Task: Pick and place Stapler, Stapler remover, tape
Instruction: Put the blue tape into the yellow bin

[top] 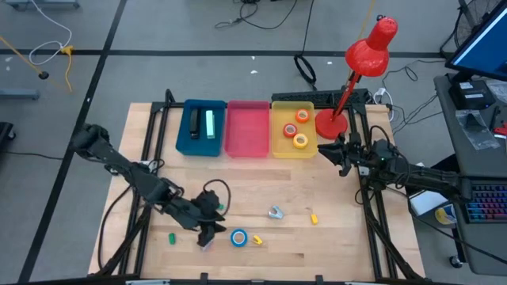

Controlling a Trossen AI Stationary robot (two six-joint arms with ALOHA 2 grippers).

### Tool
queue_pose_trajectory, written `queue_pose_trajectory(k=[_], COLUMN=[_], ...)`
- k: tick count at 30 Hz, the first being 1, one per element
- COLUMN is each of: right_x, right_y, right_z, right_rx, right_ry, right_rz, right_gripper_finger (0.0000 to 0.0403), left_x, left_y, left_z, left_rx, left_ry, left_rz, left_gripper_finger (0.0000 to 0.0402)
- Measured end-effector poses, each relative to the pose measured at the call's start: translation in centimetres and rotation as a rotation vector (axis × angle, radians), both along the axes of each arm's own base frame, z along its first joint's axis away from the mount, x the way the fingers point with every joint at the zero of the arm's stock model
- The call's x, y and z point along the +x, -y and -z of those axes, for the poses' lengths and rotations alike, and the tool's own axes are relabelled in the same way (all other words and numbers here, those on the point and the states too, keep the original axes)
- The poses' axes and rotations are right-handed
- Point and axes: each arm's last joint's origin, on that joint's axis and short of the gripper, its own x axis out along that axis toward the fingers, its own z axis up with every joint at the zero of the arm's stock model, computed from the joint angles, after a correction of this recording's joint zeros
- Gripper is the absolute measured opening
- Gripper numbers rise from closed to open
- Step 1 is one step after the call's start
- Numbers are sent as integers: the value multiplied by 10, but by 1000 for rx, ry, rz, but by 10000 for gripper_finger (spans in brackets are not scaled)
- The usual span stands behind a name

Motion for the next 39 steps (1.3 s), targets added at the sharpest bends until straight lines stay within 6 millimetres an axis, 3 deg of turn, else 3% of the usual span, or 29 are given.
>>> queue_pose_trajectory(k=[9,22,39], right_x=[0,0,1], right_y=[0,0,0], right_z=[1,2,6], right_rx=[2,8,21], right_ry=[-5,-24,-63], right_rz=[0,0,0], right_gripper_finger=[63,63,63], left_x=[16,19,40], left_y=[4,4,15], left_z=[28,31,80], left_rx=[-44,-13,21], left_ry=[-120,-100,-195], left_rz=[-23,-38,-7], left_gripper_finger=[186,186,186])
